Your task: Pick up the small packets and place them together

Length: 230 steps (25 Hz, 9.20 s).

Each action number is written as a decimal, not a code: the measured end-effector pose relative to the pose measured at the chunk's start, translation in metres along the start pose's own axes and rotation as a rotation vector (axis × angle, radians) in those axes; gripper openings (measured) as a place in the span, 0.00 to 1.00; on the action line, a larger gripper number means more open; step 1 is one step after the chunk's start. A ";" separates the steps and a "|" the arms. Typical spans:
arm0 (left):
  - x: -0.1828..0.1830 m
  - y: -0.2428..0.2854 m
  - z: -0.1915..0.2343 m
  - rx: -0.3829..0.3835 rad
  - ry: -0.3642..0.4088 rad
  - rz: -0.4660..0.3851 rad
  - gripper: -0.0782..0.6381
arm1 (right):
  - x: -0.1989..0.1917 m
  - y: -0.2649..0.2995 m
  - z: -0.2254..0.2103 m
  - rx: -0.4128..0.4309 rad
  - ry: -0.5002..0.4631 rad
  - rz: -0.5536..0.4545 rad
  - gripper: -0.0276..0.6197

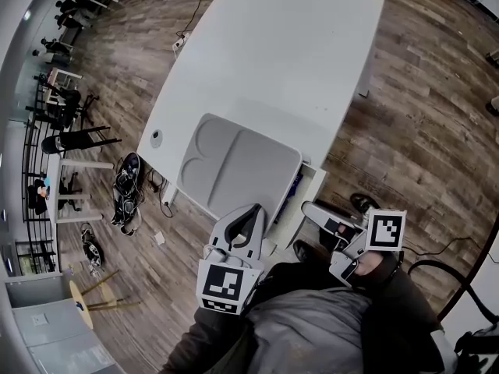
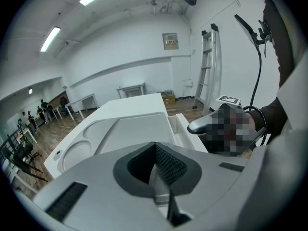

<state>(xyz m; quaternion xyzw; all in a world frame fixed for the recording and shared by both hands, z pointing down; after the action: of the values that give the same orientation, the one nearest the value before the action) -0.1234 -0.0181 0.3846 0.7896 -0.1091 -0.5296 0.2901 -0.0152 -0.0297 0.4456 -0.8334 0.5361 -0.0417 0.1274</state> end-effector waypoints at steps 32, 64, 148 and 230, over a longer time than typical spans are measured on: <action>0.001 0.003 -0.001 0.017 0.006 0.023 0.09 | -0.011 -0.066 0.019 -0.008 0.037 -0.054 0.35; 0.001 0.003 -0.001 0.037 0.028 0.050 0.09 | -0.020 -0.135 0.038 -0.009 0.039 -0.114 0.34; -0.028 -0.121 -0.023 0.707 -0.663 -0.078 0.09 | -0.087 -0.005 0.026 0.374 -1.421 1.981 0.05; -0.033 -0.137 -0.036 0.745 -0.707 -0.034 0.09 | -0.084 0.002 -0.013 0.203 -1.318 2.162 0.46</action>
<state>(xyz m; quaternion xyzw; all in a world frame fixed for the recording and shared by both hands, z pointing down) -0.1233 0.1210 0.3410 0.6138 -0.3690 -0.6940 -0.0740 -0.0553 0.0436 0.4629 0.1781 0.7699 0.4635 0.4009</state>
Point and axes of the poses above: the fingertips, and each gripper's own axes: y forward along the fingers, z to its left, x out of its top, the point moved 2 cm from there along -y, backward along the fingers, and after that the axes turned 12 degrees about x, right-handed, at the moved point
